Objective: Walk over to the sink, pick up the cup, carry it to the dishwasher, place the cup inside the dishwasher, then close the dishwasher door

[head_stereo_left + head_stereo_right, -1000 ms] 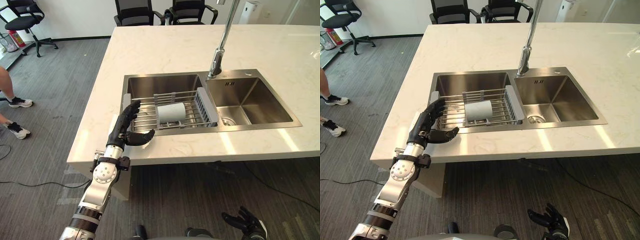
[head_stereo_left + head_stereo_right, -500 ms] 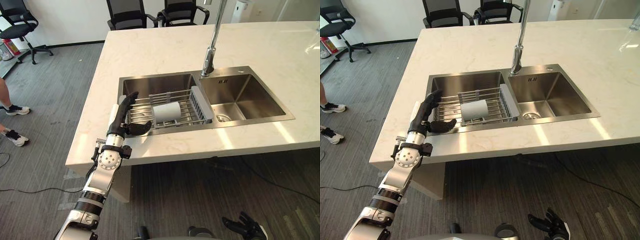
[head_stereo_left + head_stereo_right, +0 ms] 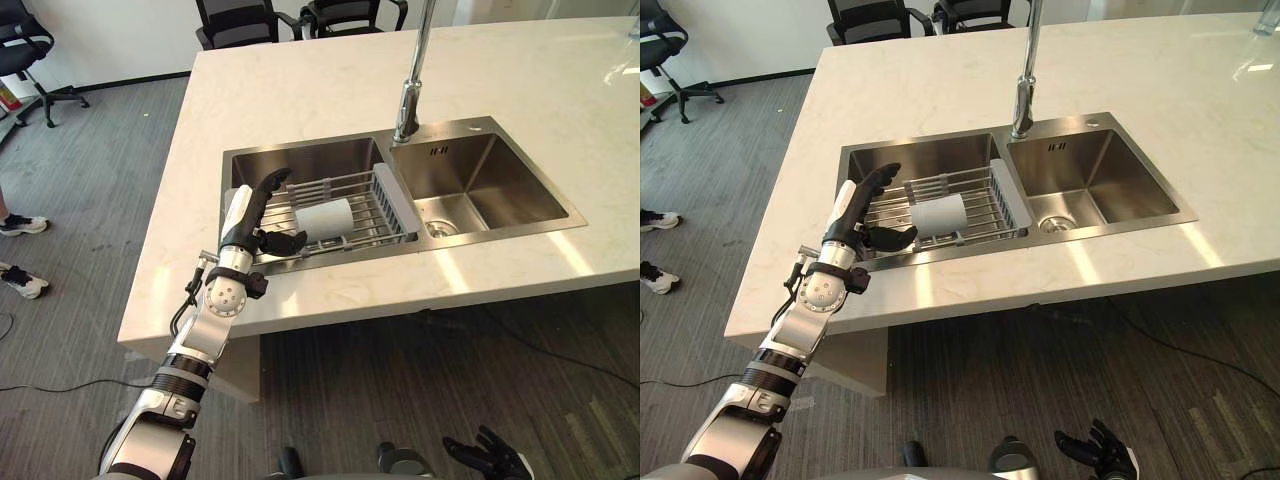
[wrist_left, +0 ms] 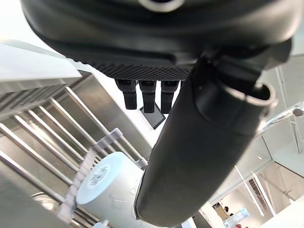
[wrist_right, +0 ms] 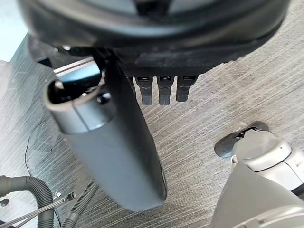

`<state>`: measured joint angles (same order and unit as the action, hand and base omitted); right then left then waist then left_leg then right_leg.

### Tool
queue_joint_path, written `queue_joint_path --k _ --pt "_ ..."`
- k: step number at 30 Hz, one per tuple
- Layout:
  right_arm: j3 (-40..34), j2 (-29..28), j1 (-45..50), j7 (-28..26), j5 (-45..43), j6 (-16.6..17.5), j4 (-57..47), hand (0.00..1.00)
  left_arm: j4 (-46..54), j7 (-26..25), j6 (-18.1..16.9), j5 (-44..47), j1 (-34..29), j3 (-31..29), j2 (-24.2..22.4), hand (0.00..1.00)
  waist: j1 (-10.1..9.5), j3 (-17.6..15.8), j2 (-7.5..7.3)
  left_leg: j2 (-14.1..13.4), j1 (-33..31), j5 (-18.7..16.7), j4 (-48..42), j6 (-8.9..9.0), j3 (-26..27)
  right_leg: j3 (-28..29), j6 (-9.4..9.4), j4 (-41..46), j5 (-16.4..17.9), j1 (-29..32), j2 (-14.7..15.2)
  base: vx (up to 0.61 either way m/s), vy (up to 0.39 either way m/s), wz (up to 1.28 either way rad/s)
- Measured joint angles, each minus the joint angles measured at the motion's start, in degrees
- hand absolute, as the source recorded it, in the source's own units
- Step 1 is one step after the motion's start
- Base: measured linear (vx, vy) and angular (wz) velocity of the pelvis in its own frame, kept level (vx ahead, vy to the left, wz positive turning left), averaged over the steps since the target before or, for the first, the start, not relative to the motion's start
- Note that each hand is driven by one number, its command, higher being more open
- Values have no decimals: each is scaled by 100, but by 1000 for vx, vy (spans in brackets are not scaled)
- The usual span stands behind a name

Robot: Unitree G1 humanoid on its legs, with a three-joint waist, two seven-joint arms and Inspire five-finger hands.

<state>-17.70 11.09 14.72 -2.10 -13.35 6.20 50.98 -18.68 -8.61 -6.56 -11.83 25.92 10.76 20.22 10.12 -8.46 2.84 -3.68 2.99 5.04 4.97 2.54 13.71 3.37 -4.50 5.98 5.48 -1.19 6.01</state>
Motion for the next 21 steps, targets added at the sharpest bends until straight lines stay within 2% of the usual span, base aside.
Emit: queue_joint_path --k 2,7,12,15,21 --pt "0 -1 2 1 0 0 1 90 -29 0 7 -119 46 6 2 90 36 -26 26 -1 0 -2 0 4 6 11 -2 0 -7 4 -1 -11 0 -3" --pt "0 -11 53 3 1 0 3 90 -215 52 4 -587 335 451 158 90 57 -94 61 -19 0 -12 0 17 98 119 -27 -1 -43 65 -21 -27 -2 -11" --pt "0 -17 77 4 4 3 2 90 -323 195 -2 -876 392 505 184 90 165 -186 77 -34 0 -21 0 30 115 154 -34 2 -49 88 -39 -9 -6 -4" --pt "0 -16 80 3 5 13 -16 90 -465 252 -8 -1120 581 620 366 90 180 -217 83 -41 0 -25 0 35 131 169 -34 4 -50 98 -47 0 0 0" --pt "0 -15 41 -2 6 33 -77 90 -1066 252 -5 -1312 1195 676 363 90 214 -369 130 -39 -54 -25 0 36 200 241 -47 16 -72 194 -47 -7 1 -4"
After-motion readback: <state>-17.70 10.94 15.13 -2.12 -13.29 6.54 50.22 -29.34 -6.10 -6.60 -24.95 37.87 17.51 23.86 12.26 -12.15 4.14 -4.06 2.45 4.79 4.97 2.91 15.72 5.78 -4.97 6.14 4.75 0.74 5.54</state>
